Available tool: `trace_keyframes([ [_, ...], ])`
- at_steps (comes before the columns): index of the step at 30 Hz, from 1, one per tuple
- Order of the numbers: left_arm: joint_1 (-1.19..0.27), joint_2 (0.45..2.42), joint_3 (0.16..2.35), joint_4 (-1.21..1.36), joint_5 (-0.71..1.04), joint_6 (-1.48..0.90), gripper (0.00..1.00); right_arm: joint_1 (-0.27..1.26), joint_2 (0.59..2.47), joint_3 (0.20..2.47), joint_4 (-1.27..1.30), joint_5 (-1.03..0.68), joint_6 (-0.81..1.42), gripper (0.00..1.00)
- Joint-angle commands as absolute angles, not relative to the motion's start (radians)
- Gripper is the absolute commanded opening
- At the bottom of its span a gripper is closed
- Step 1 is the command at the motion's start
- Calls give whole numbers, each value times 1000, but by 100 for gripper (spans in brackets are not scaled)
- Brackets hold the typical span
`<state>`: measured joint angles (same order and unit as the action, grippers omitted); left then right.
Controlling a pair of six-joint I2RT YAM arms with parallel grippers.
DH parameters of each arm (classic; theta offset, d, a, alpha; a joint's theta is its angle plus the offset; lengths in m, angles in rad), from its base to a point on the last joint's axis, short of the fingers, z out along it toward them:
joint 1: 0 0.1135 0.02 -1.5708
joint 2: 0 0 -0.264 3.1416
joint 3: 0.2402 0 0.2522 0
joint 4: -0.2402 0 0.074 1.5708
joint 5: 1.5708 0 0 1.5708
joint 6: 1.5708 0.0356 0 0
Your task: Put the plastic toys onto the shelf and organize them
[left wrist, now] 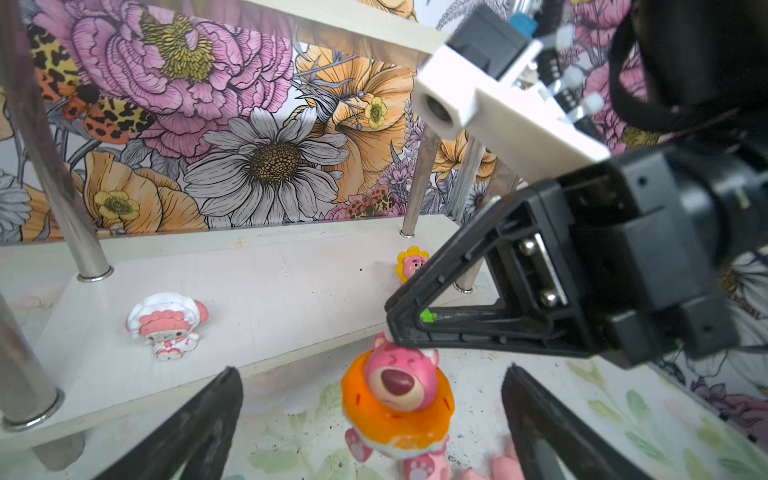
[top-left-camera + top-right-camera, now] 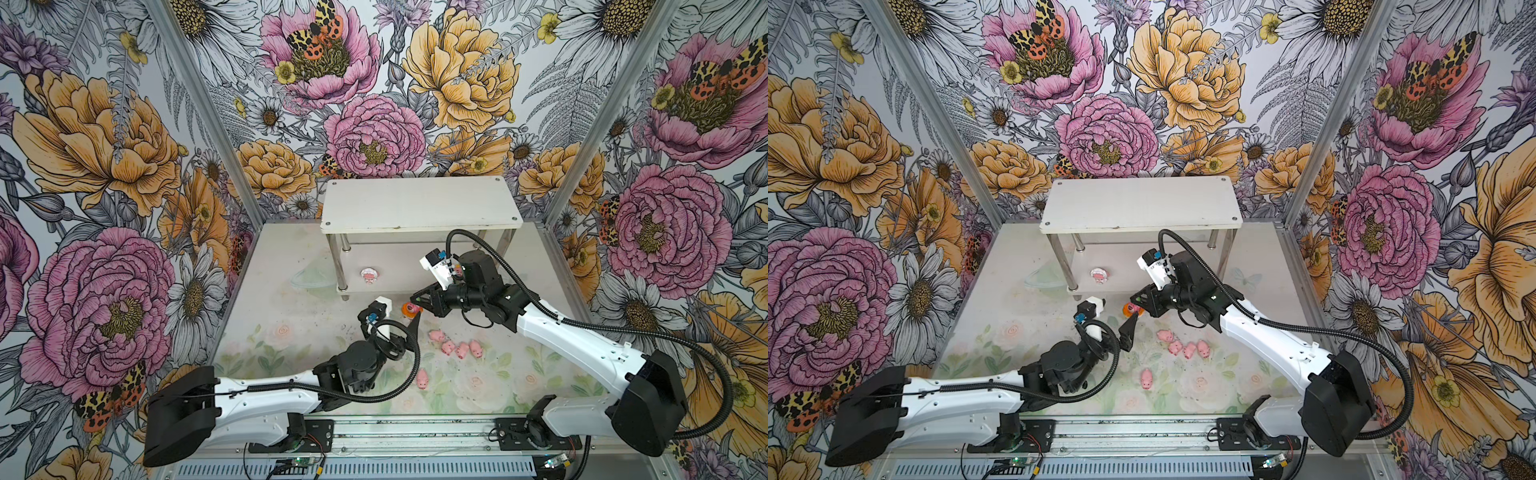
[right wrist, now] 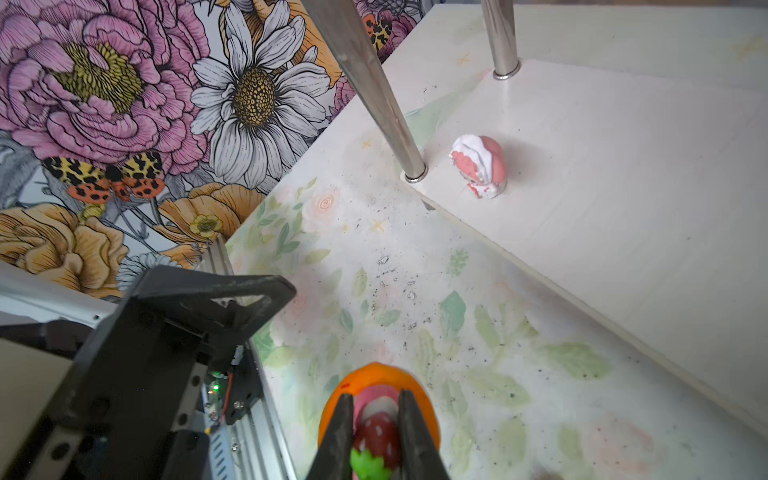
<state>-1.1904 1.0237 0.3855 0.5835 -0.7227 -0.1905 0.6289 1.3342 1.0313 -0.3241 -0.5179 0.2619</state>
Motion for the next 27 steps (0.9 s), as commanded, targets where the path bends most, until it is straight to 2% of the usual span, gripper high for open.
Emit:
trace_keyframes([
  [1,-1151,857,327,402,-766,-370,99,637,1360,1053,-296,-447,48,0],
  [8,-1121,457,212,131,-790,-472,99,640,1443,1033,-232,-377,-253,0],
  [11,-1120,364,203,48,-802,-482,99,639,1479,1047,-215,-368,-312,0],
  [15,-1120,354,200,27,-800,-487,99,626,1530,1086,-199,-372,-395,0],
  [27,-1089,461,243,30,-780,-481,99,489,1749,1271,-202,-612,-497,0],
])
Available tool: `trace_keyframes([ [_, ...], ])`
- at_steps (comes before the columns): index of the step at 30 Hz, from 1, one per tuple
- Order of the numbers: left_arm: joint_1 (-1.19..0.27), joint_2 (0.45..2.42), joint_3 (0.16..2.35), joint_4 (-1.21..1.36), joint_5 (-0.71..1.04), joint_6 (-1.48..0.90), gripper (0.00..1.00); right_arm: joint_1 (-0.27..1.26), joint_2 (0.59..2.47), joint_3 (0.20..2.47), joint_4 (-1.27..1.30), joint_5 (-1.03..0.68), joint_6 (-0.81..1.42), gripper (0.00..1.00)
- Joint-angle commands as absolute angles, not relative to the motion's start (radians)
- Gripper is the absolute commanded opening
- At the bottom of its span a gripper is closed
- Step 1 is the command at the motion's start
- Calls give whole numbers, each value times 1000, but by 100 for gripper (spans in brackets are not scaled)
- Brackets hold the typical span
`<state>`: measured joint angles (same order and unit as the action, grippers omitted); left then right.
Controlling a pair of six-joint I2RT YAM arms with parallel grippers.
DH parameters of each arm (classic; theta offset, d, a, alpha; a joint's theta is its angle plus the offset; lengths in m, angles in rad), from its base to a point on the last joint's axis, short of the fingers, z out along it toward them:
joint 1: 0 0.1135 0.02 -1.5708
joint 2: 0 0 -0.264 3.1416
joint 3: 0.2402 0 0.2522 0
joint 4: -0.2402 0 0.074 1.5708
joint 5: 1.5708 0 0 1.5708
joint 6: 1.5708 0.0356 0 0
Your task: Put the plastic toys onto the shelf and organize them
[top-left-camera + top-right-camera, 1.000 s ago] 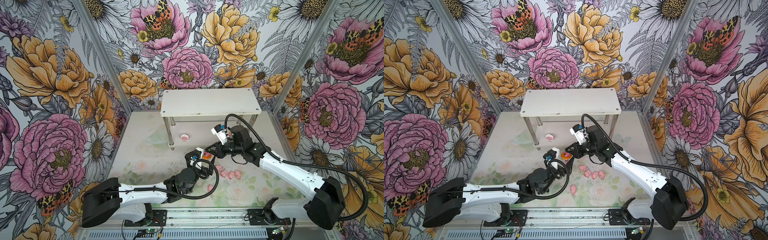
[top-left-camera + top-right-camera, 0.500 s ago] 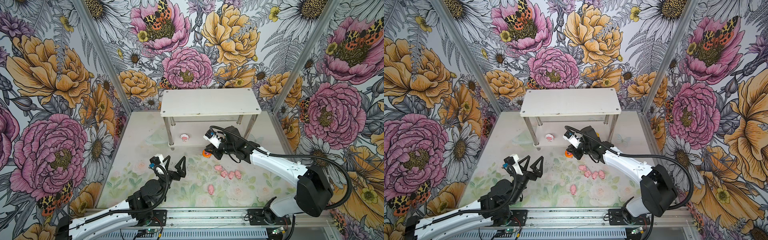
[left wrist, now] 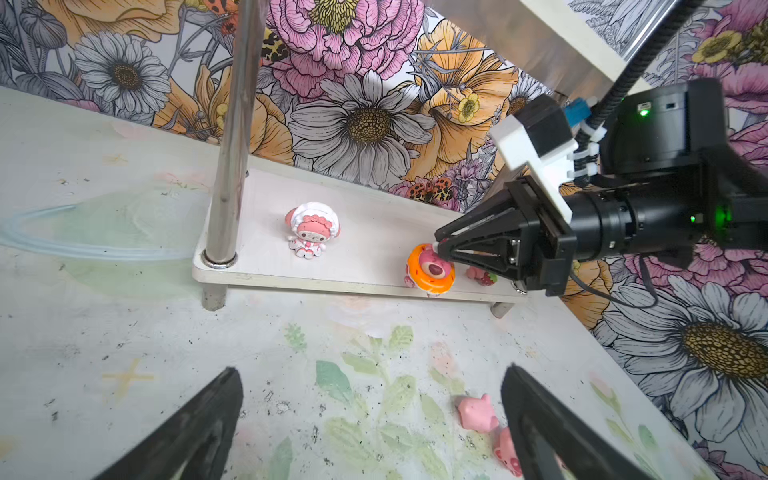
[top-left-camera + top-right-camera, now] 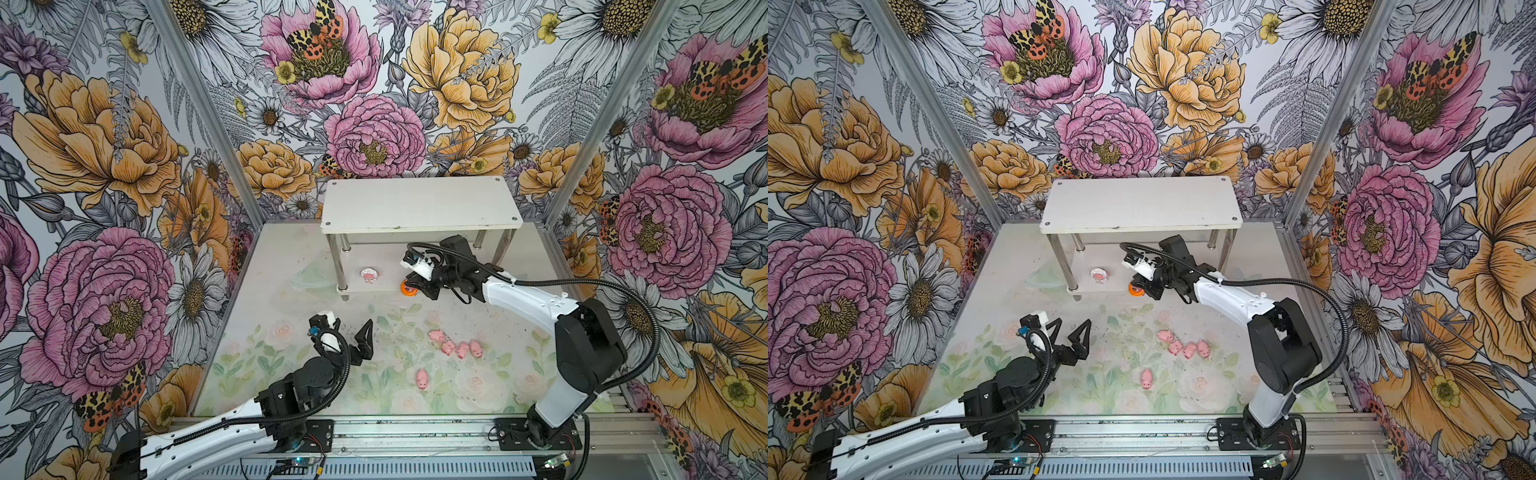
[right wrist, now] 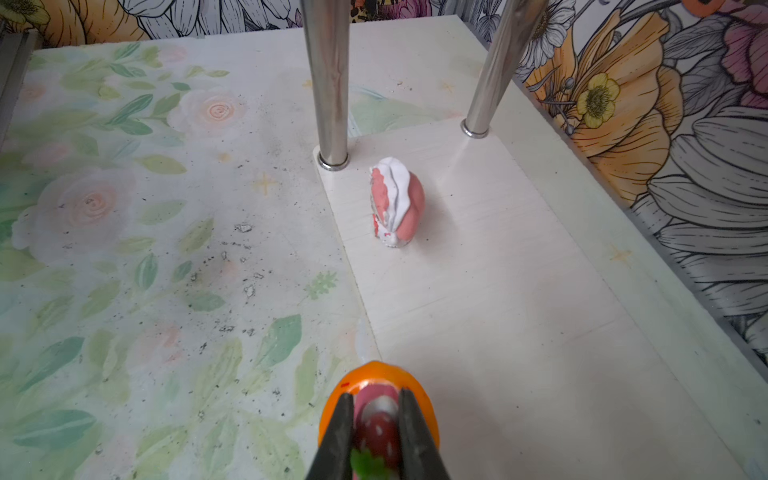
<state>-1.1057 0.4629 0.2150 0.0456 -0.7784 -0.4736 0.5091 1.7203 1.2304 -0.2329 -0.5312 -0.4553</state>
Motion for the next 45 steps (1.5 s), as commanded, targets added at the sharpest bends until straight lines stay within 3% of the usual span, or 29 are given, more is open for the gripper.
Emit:
trace_keyframes([
  [1,-1084,460,245,23,-777,-488,99,479,1761,1282,-205,-626,-505,0],
  [21,-1068,591,267,22,-794,-583,99,410,1920,1382,-285,-704,-621,0],
  [26,-1059,615,270,32,-792,-592,98,399,1937,1397,-296,-695,-627,15],
  [45,-1013,661,282,46,-746,-595,99,391,1963,1433,-296,-682,-591,37],
])
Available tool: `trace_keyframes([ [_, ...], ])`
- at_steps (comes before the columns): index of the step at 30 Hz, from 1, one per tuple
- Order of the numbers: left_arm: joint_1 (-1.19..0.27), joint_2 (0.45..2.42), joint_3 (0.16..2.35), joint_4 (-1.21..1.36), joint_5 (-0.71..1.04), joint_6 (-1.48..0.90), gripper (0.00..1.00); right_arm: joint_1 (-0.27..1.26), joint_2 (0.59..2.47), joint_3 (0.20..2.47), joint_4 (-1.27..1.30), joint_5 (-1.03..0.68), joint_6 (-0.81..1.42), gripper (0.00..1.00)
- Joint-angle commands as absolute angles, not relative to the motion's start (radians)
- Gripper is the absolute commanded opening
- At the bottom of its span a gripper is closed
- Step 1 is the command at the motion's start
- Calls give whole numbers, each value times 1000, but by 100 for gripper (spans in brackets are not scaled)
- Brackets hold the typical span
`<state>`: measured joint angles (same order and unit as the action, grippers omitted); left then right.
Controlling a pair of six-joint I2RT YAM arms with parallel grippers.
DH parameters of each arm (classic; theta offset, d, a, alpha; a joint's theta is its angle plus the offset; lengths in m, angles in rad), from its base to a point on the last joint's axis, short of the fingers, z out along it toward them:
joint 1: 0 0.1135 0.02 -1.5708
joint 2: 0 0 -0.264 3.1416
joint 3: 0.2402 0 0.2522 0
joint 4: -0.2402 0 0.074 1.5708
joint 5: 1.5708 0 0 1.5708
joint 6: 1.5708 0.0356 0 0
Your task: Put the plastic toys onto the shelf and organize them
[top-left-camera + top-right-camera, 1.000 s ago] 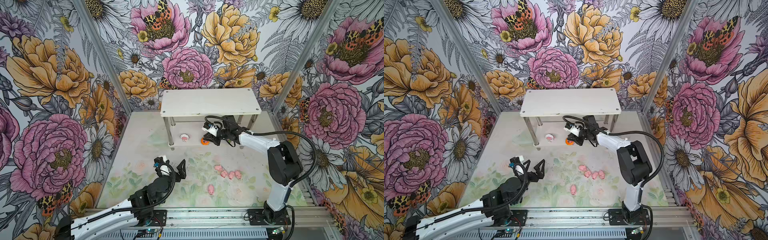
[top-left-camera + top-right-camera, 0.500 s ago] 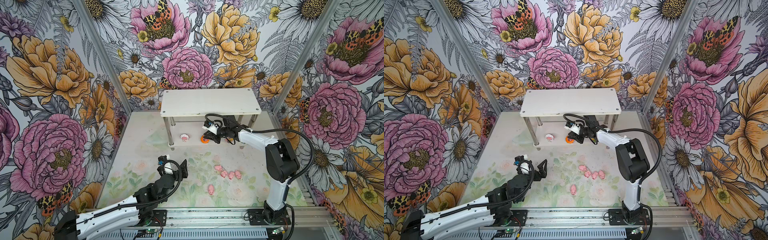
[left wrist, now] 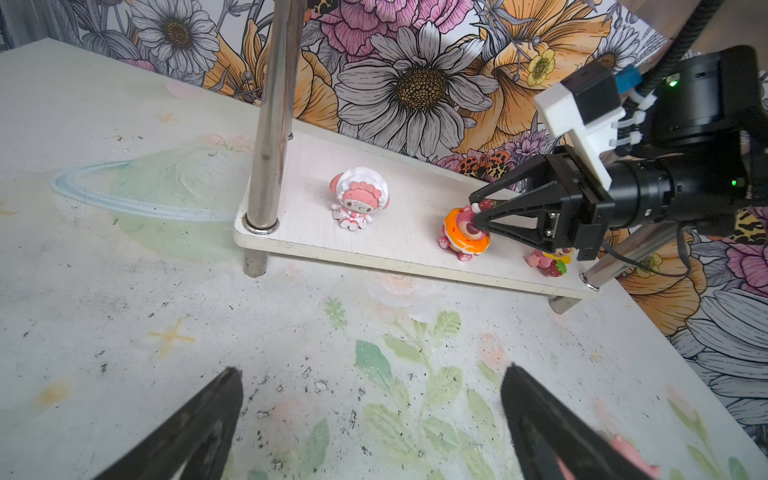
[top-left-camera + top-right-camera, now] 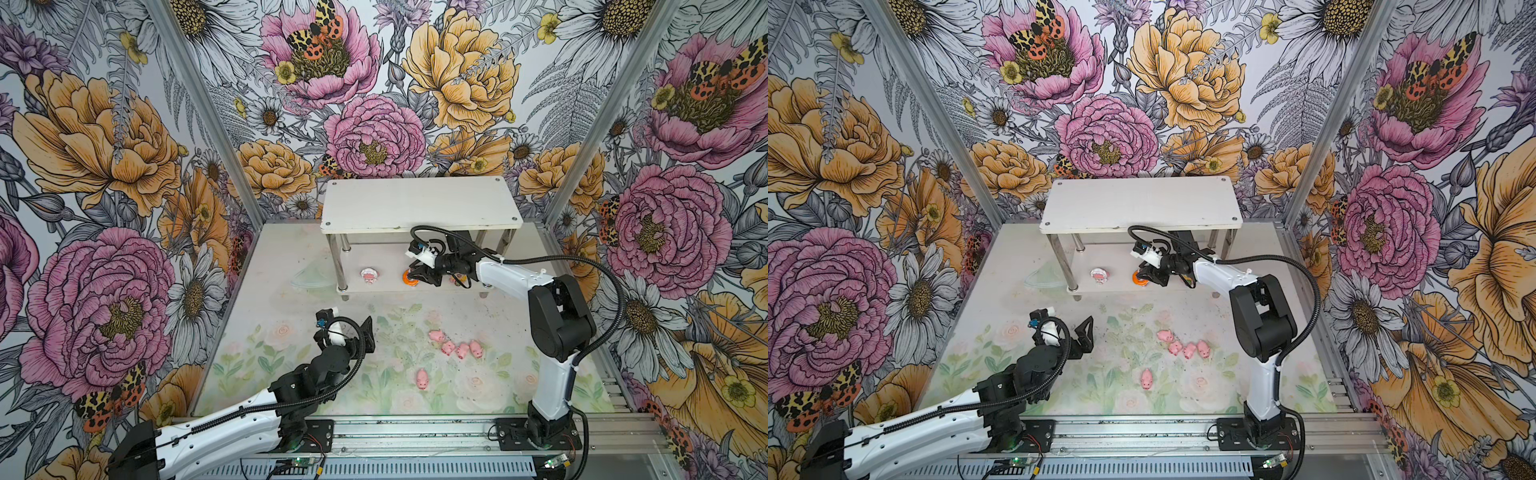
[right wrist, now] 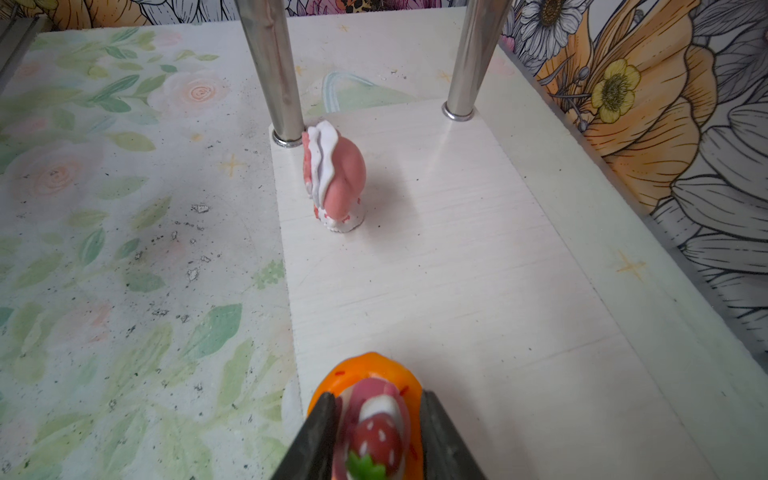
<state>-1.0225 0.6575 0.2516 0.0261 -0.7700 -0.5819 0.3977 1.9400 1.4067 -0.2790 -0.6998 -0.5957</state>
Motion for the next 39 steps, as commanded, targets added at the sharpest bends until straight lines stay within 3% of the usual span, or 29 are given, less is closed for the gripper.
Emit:
trace_keyframes([
  [1,-1011,662,284,46,-742,-594,99,390,1962,1433,-297,-680,-588,38],
  [14,-1003,691,290,58,-723,-592,99,389,1962,1461,-288,-700,-522,52],
  [32,-991,687,280,78,-705,-580,99,388,1811,1324,-145,-683,-405,53],
  [39,-990,647,261,74,-690,-586,99,398,1713,1193,-18,-568,-178,54],
])
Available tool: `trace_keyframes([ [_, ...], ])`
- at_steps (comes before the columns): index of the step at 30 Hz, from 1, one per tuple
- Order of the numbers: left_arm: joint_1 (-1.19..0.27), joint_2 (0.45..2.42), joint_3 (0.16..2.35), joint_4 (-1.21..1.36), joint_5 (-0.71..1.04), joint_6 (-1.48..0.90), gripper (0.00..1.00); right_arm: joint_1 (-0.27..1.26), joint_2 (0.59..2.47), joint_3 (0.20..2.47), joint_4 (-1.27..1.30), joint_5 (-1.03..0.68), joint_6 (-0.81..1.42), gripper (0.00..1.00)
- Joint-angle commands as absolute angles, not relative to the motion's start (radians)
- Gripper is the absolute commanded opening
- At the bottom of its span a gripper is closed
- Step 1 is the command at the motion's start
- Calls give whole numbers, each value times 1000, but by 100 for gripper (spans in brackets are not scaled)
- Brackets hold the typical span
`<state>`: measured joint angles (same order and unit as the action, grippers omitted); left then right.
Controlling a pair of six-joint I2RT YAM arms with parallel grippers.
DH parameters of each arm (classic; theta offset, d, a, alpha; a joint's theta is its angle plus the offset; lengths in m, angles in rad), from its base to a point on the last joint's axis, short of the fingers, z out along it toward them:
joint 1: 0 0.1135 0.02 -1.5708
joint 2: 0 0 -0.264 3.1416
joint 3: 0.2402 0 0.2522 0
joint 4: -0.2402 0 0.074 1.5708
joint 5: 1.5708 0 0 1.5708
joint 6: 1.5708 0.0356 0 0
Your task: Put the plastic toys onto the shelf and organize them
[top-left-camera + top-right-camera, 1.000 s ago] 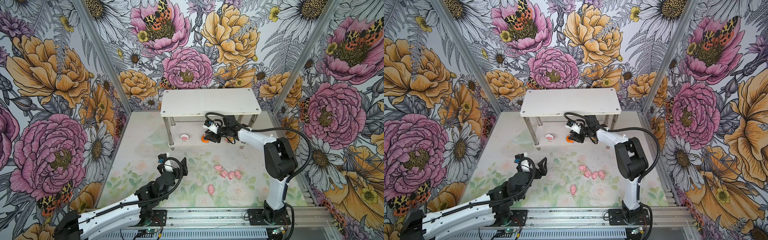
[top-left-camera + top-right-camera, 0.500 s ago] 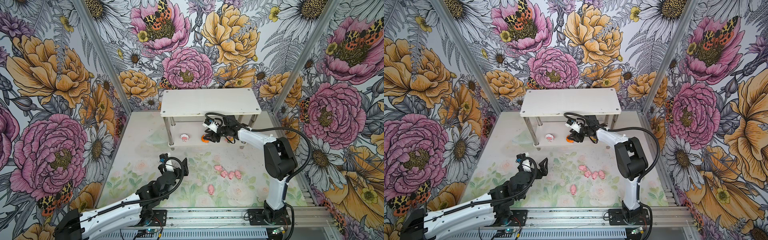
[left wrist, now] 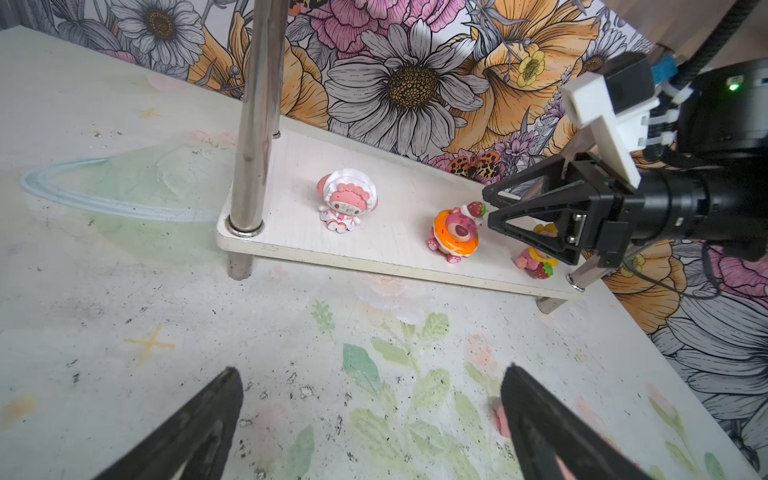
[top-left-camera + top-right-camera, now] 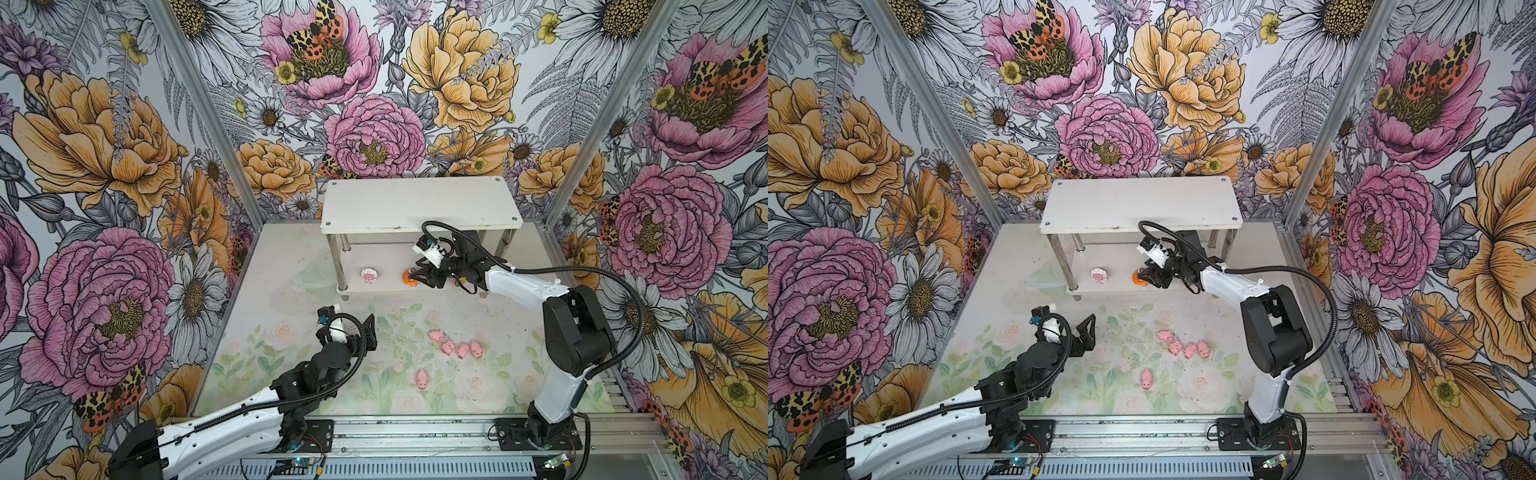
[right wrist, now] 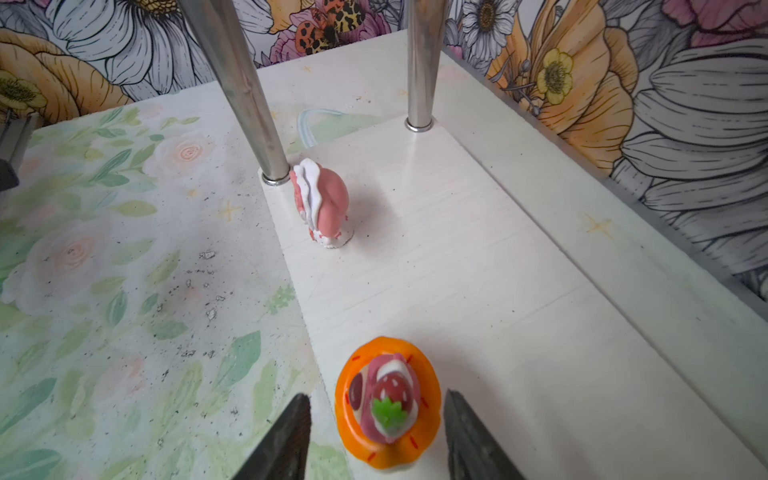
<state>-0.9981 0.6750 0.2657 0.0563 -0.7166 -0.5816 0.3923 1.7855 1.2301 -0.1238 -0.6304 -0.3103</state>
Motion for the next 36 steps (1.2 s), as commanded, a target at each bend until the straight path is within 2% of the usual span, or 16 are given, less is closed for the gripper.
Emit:
trace_keyframes([
  [1,-990,638,258,71,-688,-587,99,403,1702,1175,-7,-548,-153,54],
  [6,-989,589,239,46,-686,-592,99,447,1684,1124,-10,-422,-87,56],
  [10,-991,560,234,26,-688,-590,98,461,1725,1143,-17,-385,-28,61],
  [11,-988,555,231,23,-689,-590,99,463,1738,1148,-10,-379,-14,74],
  [12,-988,550,228,23,-689,-589,99,466,1746,1151,-4,-376,-3,97],
  [13,-988,546,227,22,-691,-589,99,468,1756,1158,1,-374,6,100],
  [18,-987,534,222,8,-694,-589,99,479,1795,1187,18,-348,25,94],
  [29,-950,534,212,6,-665,-597,99,481,1845,1234,50,-374,64,63],
  [36,-939,532,206,8,-655,-603,99,480,1855,1250,23,-399,46,51],
])
